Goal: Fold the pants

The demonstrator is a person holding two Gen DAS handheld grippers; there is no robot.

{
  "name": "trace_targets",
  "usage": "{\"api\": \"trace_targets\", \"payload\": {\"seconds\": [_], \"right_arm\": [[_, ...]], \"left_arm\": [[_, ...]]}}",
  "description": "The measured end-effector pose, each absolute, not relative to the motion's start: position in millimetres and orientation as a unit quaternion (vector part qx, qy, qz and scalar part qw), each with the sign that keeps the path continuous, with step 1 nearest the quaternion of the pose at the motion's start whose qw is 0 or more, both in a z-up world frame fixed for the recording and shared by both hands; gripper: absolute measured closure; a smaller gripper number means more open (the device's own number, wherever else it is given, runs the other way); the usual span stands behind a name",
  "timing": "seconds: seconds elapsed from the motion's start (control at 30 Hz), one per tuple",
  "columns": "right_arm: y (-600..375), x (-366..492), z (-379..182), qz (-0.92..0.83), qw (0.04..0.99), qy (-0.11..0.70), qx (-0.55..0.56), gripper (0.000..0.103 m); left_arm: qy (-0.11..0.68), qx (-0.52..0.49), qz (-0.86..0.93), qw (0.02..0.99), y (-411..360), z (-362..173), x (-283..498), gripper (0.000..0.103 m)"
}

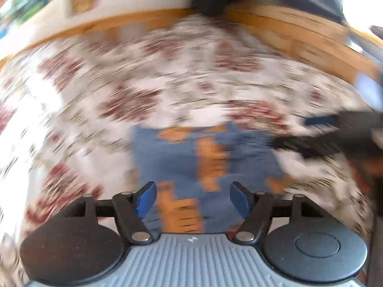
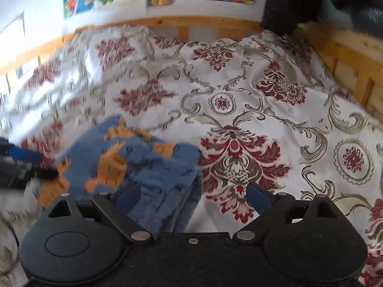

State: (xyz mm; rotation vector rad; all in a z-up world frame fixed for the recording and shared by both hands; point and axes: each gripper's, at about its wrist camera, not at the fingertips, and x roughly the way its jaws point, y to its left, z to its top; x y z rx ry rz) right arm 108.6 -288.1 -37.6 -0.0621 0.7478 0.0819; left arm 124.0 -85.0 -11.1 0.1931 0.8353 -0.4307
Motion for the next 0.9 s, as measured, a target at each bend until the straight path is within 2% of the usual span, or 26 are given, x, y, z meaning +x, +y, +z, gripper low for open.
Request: {"api": "trace_targets", "payload": {"seconds": [0.03,0.07,0.2,0.33,0.37,0.5,0.57,0.67,0.73,0.8,0.9], "right_arm": [[-283.2,106.8,-41.2,0.037,0.928,0.368,-0.05,0.008],[-277.0,105.1,-47.5,0.034,0.923,0.375,-0.081,0.007],[-263.0,102.2,-72.6,0.03,0.906,0.384,-0.174,0.005],[-263.5,98.3,-69.4,0.024,0.906,0.379,-0.19,0.004],[-264.9,94.3,-63.9,0.022,0.91,0.367,-0.193,0.005],[-271.8,76.8,-33.1,0.035,0.947,0.274,-0.163,0.006],[-269.4,76.1,-26.0,0.062,0.957,0.24,-0.154,0.012],[-261.6,91.4,-29.5,0.131,0.952,0.246,-0.127,0.024],[-253.2,104.3,-37.9,0.167,0.943,0.261,-0.124,0.045],[-246.5,112.4,-43.9,0.184,0.934,0.278,-0.125,0.057],[-245.1,121.9,-54.0,0.188,0.925,0.307,-0.119,0.058]], "left_arm": [[0.416,0.086,-0.175,0.888,-76.7,-17.2,132.0,0.047],[0.433,0.076,-0.143,0.887,-68.3,-24.8,139.4,0.054],[0.493,0.032,-0.111,0.862,-49.5,-52.2,155.4,0.05],[0.482,0.061,-0.108,0.867,-48.2,-52.9,151.9,0.037],[0.482,0.066,-0.103,0.868,-46.9,-52.8,151.1,0.032],[0.477,0.071,-0.085,0.872,-42.5,-43.3,146.7,0.032],[0.446,0.074,-0.078,0.888,-40.6,-29.4,140.9,0.037],[0.382,0.074,-0.106,0.915,-44.0,-6.9,139.7,0.043],[0.342,0.084,-0.154,0.923,-56.0,1.5,146.1,0.043],[0.313,0.098,-0.226,0.917,-71.8,2.1,156.2,0.043],[0.324,0.094,-0.325,0.883,-88.8,-11.5,177.1,0.048]]}}
